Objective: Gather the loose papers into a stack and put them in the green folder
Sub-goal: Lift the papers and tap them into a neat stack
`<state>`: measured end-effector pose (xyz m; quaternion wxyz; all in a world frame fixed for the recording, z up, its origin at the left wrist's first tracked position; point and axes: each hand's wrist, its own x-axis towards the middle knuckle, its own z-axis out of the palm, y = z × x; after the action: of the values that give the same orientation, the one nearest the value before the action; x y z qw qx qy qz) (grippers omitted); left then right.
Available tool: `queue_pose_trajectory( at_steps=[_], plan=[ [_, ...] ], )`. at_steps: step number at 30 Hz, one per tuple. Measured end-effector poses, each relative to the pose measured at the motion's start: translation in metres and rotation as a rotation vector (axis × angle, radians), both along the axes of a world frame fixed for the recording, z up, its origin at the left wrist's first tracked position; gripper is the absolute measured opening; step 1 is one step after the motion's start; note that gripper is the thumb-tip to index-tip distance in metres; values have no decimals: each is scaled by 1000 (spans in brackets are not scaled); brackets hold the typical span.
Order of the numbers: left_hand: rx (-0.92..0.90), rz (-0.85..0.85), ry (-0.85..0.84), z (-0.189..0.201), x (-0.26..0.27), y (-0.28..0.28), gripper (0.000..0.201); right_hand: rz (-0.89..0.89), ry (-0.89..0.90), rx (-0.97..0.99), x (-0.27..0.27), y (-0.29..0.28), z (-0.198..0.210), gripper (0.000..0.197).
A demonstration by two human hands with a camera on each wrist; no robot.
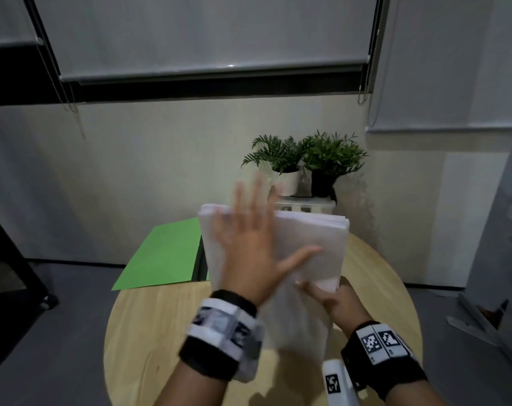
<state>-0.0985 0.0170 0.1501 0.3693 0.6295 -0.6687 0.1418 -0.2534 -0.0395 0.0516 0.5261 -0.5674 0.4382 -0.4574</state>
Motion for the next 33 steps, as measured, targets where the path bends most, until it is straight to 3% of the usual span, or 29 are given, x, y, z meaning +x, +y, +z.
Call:
queue_pose_trajectory(
  at_steps=[2, 3, 5, 6, 8, 10, 15, 17, 21, 24, 26, 30, 33],
  plan=[
    [-17, 67, 391, -17, 45, -1, 130, -11, 28, 77, -13, -8, -13, 34],
    [23, 5, 615, -29, 65, -1, 137, -19, 11, 89, -8, -6, -9, 37],
    [186, -207, 975, -58, 88, -1, 140, -5, -13, 84, -5, -3, -4, 33],
    [294, -267, 1040, -73, 92, -2, 132, -11, -34, 94, -4, -2, -4, 30],
    [422, -299, 1070, -102, 93, -7, 97, 1, -40, 121, -7, -1, -5, 35],
    [402, -264, 1140, -121, 87, -10, 63, 26, -27, 151, -5, 2, -8, 49],
    [271, -261, 1102, -102, 77, -16, 29, -69, -30, 127, -2, -5, -2, 33],
    [160, -311, 1156, -82, 75, -15, 26, -98, -34, 50, 0, -5, 14, 47],
    [24, -419, 1240, -70, 81, -14, 36, -61, -177, -89, 0, 0, 38, 35],
    [109, -323, 1259, -97, 79, -16, 46, 33, -33, -10, 1, -1, 20, 37],
    [184, -275, 1267, -118, 73, -14, 34, 15, 39, 81, 2, 0, 1, 36],
    [177, -310, 1260, -121, 72, -16, 28, -76, 31, 92, -5, -7, -9, 66],
    [233, -336, 1248, -126, 74, -23, 30, -83, -20, 148, -2, -10, -14, 31]
  ],
)
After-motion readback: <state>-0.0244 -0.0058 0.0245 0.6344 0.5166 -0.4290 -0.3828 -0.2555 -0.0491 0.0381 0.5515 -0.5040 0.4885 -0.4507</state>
